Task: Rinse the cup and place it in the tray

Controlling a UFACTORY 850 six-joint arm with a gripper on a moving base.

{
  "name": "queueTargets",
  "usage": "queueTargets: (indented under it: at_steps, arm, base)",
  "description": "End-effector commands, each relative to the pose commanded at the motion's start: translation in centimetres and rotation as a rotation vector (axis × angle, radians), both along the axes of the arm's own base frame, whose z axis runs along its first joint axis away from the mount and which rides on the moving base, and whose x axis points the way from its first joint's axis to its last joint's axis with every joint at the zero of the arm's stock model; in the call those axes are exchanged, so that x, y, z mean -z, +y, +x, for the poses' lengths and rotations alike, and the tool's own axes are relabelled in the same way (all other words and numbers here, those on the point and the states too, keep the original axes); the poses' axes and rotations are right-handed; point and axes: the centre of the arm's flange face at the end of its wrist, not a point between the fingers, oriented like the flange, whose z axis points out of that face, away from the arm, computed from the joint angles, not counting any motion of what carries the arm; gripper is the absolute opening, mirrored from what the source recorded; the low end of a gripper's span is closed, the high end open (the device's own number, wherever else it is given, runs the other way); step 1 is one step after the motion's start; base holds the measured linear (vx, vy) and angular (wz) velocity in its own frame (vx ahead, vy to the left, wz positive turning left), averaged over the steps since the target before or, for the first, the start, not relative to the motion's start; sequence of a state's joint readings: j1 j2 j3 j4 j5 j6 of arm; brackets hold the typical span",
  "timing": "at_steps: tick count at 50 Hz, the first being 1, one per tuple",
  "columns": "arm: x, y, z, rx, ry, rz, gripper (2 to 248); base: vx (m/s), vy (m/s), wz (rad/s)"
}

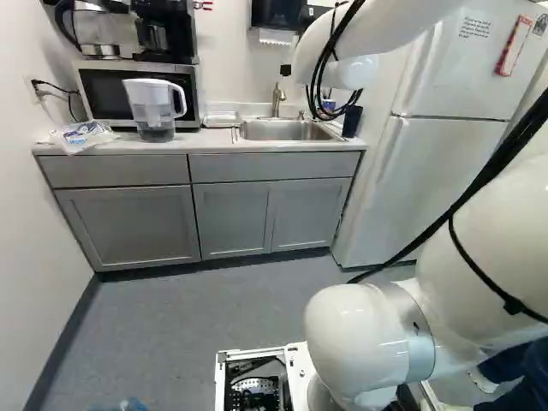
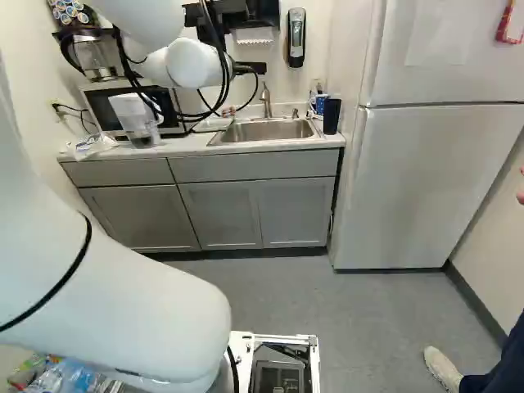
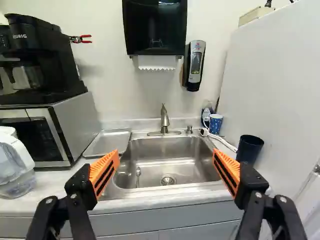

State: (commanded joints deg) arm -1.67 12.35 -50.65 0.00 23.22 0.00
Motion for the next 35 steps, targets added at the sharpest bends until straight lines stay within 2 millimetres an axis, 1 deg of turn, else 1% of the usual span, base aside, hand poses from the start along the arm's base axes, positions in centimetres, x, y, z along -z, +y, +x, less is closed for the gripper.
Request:
queueTargets:
  at_steps: [4, 35]
  arm:
    - [-0.38, 0.0, -0.02, 0.0, -0.002, 0.0, 247]
    - [-0.38, 0.0, -0.02, 0.0, -0.002, 0.0, 247]
  base:
    - [0.0, 0.0, 0.0]
    - [0.0, 0.0, 0.0]
